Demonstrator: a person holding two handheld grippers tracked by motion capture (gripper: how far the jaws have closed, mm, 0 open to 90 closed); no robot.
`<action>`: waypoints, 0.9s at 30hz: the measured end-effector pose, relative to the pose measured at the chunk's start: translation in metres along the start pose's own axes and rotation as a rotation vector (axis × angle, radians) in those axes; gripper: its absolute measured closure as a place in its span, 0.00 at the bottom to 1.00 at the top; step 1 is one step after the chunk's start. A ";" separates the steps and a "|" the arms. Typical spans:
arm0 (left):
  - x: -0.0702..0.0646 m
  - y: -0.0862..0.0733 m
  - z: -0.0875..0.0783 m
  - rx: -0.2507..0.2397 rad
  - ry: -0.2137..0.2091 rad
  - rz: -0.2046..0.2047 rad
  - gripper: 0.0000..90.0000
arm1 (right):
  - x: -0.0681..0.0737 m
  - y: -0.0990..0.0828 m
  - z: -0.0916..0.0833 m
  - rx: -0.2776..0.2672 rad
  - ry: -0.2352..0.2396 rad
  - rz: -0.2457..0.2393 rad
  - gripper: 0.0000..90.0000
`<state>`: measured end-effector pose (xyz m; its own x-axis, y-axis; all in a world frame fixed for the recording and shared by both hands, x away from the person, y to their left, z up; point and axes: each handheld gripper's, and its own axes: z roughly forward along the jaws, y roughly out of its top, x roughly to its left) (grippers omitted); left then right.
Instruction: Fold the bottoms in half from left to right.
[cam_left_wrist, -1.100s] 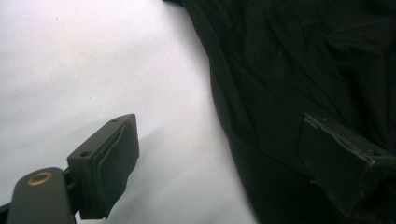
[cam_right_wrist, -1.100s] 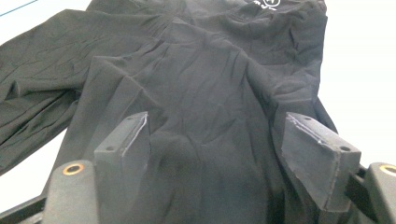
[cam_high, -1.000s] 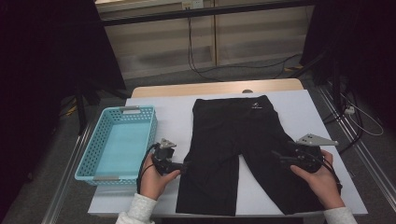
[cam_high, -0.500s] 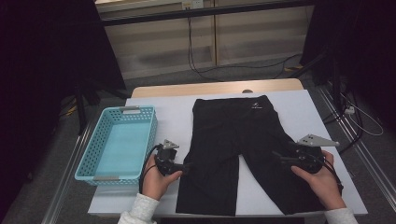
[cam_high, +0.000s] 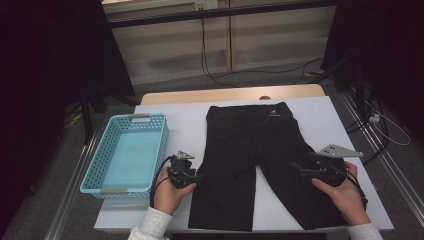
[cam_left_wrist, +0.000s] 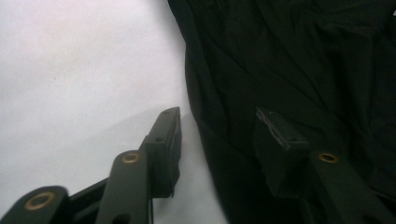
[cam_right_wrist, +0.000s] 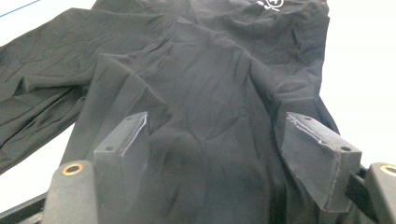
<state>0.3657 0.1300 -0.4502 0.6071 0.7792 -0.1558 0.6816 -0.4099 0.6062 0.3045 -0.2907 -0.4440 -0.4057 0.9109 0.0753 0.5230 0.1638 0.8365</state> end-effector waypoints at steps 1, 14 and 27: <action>0.000 0.000 0.000 0.005 -0.006 -0.006 0.62 | 0.000 0.000 0.000 0.000 0.002 -0.002 0.26; -0.005 0.000 0.002 0.005 -0.103 -0.062 0.80 | 0.005 0.000 0.002 0.004 0.015 -0.013 0.26; -0.011 -0.003 -0.003 0.019 -0.043 -0.050 0.55 | 0.006 0.005 -0.001 -0.011 0.014 -0.016 0.26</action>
<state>0.3559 0.1244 -0.4486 0.5891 0.7777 -0.2194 0.7187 -0.3802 0.5822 0.3039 -0.2846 -0.4392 -0.4242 0.9029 0.0692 0.5082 0.1742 0.8434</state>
